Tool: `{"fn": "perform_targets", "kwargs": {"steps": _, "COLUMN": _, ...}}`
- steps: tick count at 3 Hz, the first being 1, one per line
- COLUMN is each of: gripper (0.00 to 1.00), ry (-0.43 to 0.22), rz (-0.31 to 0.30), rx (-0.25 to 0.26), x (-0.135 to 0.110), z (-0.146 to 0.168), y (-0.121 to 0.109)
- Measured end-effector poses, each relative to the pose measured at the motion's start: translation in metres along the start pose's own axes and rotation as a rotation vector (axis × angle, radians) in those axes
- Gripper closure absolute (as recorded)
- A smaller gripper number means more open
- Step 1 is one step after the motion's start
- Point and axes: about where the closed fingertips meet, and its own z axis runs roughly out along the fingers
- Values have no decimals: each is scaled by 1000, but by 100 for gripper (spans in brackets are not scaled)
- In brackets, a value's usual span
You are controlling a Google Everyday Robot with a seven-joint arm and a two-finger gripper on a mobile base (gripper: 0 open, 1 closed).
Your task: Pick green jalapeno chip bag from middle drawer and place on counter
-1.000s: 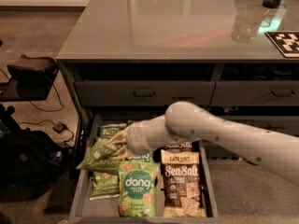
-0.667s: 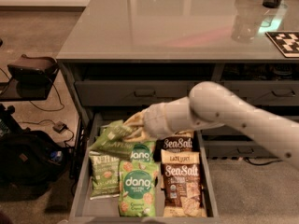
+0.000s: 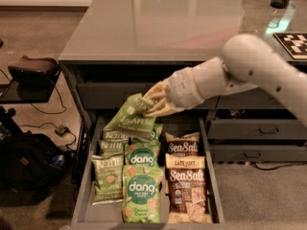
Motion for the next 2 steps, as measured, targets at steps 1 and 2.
{"fn": "perform_targets", "kwargs": {"steps": 1, "gripper": 100, "ry": 6, "rz": -44, "rx": -9, "x": -21, "z": -31, "y": -17}}
{"fn": "perform_targets", "kwargs": {"steps": 2, "gripper": 100, "ry": 3, "rz": -49, "rx": -10, "x": -23, "z": -34, "y": -19}}
